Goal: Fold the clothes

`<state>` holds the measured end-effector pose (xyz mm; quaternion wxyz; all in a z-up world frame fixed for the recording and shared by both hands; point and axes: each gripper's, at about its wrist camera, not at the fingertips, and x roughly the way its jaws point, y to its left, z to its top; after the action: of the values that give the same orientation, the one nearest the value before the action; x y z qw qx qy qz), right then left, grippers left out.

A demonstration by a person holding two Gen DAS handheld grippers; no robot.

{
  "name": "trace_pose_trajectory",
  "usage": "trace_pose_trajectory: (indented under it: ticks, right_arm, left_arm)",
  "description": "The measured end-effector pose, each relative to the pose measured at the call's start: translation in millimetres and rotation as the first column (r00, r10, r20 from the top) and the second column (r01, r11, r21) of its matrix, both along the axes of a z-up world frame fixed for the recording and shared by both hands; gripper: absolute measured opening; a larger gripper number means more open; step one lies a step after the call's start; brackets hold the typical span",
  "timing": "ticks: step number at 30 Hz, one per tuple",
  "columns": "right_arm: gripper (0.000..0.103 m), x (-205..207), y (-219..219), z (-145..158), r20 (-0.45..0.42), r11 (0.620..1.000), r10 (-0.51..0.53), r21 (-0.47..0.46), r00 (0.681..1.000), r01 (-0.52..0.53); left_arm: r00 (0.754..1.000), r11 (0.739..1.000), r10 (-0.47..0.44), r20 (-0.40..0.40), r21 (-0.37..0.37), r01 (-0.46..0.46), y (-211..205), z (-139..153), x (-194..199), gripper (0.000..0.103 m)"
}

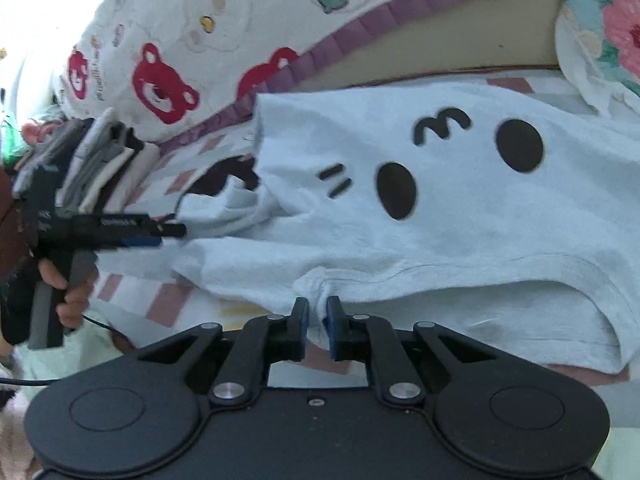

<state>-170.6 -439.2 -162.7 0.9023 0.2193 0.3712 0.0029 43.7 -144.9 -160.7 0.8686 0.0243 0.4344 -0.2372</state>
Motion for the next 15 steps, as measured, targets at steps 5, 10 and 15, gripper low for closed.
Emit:
trace_pose_trajectory:
  ticks: [5,10,15]
  right_arm:
    - [0.014,2.9,8.9,-14.9,-0.035,1.000,-0.005,-0.029,0.999,0.004]
    - [0.019,3.6,13.1,-25.9,-0.062,0.999,0.005,-0.041,0.998,-0.008]
    - [0.033,5.4,14.4,-32.9,-0.070,1.000,0.004,-0.024,0.998,-0.005]
  left_arm:
    - [0.984,0.983,-0.174,0.036,0.066,0.171,-24.4,-4.3,2.4,0.074]
    - [0.988,0.988,-0.151,-0.040,0.024,0.152,-28.1,-19.3,18.0,0.075]
    - [0.980,0.980,-0.194,-0.042,0.038,0.196,-34.9,-21.5,21.5,0.012]
